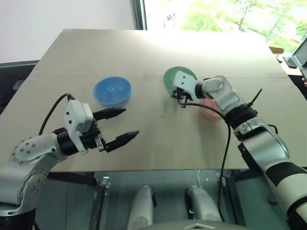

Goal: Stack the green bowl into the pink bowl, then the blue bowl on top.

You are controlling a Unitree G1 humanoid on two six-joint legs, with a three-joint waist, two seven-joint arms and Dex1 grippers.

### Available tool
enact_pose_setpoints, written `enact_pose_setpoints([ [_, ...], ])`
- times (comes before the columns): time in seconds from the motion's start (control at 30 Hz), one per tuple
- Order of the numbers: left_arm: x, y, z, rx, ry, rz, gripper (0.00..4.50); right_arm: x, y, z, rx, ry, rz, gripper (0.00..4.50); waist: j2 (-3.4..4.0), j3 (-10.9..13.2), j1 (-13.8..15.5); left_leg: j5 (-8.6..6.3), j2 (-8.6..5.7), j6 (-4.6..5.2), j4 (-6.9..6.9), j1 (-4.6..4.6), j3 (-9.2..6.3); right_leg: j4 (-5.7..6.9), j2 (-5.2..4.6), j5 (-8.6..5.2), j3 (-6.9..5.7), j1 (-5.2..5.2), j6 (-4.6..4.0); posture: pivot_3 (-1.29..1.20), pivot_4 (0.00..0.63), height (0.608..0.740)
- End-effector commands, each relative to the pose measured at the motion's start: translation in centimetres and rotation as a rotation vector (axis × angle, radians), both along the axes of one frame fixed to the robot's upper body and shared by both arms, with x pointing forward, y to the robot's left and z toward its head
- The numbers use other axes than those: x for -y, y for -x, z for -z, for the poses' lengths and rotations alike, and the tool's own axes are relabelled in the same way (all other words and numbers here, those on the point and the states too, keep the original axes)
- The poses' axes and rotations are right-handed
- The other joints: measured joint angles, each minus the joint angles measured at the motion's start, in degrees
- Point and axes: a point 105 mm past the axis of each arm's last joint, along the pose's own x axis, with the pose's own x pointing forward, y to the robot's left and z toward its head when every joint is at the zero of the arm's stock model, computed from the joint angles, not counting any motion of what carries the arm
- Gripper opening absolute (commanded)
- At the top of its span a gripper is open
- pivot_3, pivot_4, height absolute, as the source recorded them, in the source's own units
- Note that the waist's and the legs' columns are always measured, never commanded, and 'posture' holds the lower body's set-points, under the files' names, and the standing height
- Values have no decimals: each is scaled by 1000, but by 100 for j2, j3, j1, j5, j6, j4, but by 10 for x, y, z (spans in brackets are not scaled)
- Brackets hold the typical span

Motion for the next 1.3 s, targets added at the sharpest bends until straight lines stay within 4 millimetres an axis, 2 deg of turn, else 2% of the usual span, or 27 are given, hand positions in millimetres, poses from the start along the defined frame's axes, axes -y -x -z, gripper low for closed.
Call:
enact_pose_setpoints([
  [0.03, 5, 0, -9, 46, 8, 28, 4500, 17, 11, -67, 100, -97, -35, 29, 5, 5, 12, 0, -1, 0, 0, -1, 0, -1, -1, 0, 0, 0, 0, 0, 150, 740],
  [0.17, 6, -6, -8, 45, 15, 41, 4500, 56, 43, -81, 55, -93, -17, 29, 4, 4, 101, -1, -1, 0, -8, 1, 1, -9, -1, 0, 0, 0, 0, 0, 150, 740],
  [0.3, 10, -13, -6, 48, 26, 65, 4500, 94, 77, -67, -28, -51, 67, 29, 3, 3, 142, -1, -1, 0, -16, 3, 0, -12, -1, -3, -2, 1, -4, 0, 150, 740],
  [0.4, 13, -18, -6, 50, 28, 87, 4500, 99, 97, -54, -100, -59, 94, 29, 6, 5, 93, 0, -3, 0, -13, 4, 4, -10, -2, -3, 2, 1, -4, 0, 150, 740],
  [0.53, 16, -25, -8, 58, 23, 115, 4500, 92, 103, -38, -156, -86, 116, 29, 7, 5, 9, 0, 1, 1, -8, 11, 4, -1, 6, -3, 8, 0, -3, 0, 150, 740],
  [0.7, 12, -33, -12, 74, 2, 94, 4500, 98, 106, -28, -197, -71, 147, 1741, 6, 5, 5, 0, 0, 1, 8, 4, 2, -2, 4, -3, 7, 4, -2, 0, 150, 740],
  [0.73, 11, -35, -12, 75, -4, 81, 4500, 100, 107, -28, -197, -70, 157, 2438, 6, 5, 5, -1, -2, 1, 9, 0, 3, -5, 1, -3, 7, 3, -1, 0, 150, 740],
  [0.77, 11, -36, -12, 72, -6, 77, 4500, 102, 109, -28, -201, -70, 164, 2520, 6, 5, 10, -1, -2, 1, 10, 0, 3, -5, 1, -3, 7, 3, -1, 0, 150, 740],
  [0.87, 12, -35, -10, 71, -17, 82, 4500, 108, 111, -30, -197, -89, 189, 3753, 6, 5, 17, -1, -2, 1, 8, -1, -1, -4, 2, -3, 4, 3, -1, 0, 150, 740],
  [0.93, 9, -40, -14, 86, -20, 17, 4500, 104, 109, -51, -90, -230, 183, 4438, 1, 2, 16, -1, -1, 1, 8, 0, -1, -3, 2, -3, 4, 3, -2, 0, 150, 740],
  [1.0, -3, -48, -12, 92, -103, -114, 4500, 91, 118, -64, -25, -333, 97, 4438, 2, 3, 2, -1, -1, 1, 9, 1, -3, -1, 5, -3, 5, 4, 0, 0, 150, 740],
  [1.07, -17, -57, -10, 90, -206, -250, 4500, 78, 128, -65, -16, -378, 25, 4438, 1, 4, -4, -1, 0, 1, 8, 1, -7, 0, 7, -3, 3, 4, 0, 0, 150, 740],
  [1.2, -39, -76, -8, 104, -463, -387, 4500, 58, 132, -59, -13, -408, -39, 4438, -2, 4, 2, -1, -1, 1, 8, 4, -7, 2, 6, -3, 2, 6, 0, 0, 150, 740],
  [1.3, -48, -89, -13, 124, -568, -454, 4500, 51, 131, -54, -7, -407, -53, 4438, -2, 4, 41, 0, -2, 1, 13, 3, -7, 0, 5, -3, -1, 8, -1, 0, 150, 740],
])
